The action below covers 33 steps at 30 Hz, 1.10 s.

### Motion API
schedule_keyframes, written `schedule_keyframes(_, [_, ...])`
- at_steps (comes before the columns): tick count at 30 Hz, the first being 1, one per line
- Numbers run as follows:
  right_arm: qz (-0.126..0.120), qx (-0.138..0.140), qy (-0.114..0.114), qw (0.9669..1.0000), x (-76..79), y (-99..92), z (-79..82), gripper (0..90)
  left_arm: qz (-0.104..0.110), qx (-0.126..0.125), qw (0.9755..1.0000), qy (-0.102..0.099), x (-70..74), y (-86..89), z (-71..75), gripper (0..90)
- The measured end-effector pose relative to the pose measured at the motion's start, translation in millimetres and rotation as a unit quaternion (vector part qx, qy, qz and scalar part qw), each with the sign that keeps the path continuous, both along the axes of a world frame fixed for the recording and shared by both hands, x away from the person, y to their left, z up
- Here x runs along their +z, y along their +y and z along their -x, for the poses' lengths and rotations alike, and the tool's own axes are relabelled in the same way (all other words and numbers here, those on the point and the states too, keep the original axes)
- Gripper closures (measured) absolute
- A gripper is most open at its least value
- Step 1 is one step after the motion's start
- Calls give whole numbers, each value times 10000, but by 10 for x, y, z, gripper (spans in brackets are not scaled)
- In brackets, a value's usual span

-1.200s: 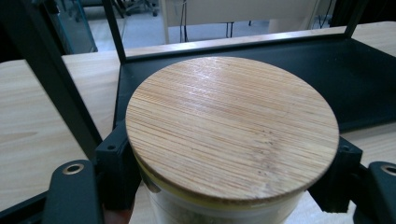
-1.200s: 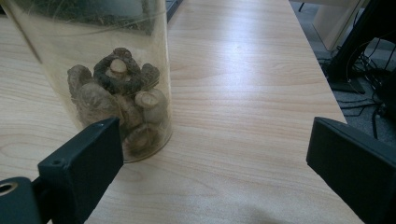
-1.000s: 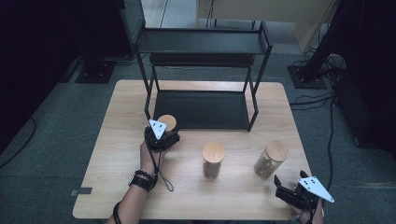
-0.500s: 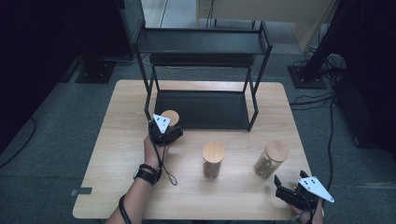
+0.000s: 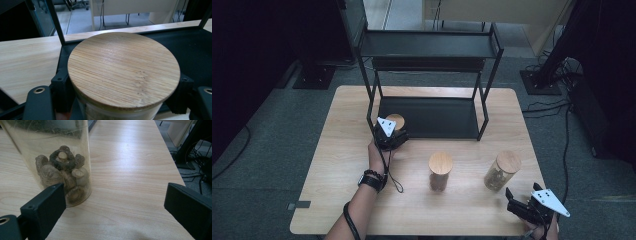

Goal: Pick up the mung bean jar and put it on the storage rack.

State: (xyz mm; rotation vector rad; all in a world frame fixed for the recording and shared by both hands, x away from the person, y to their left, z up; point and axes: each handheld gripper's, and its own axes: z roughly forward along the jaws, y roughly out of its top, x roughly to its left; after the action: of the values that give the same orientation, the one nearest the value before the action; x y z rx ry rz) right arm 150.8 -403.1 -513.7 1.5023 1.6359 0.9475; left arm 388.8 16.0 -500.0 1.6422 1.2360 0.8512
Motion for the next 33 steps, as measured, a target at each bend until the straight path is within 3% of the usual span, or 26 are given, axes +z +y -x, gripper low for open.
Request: schedule_keyframes(33, [-18,-13,-12,10000,0,-5,3,35,-97,138,9998,71,-66,-156,-381,253])
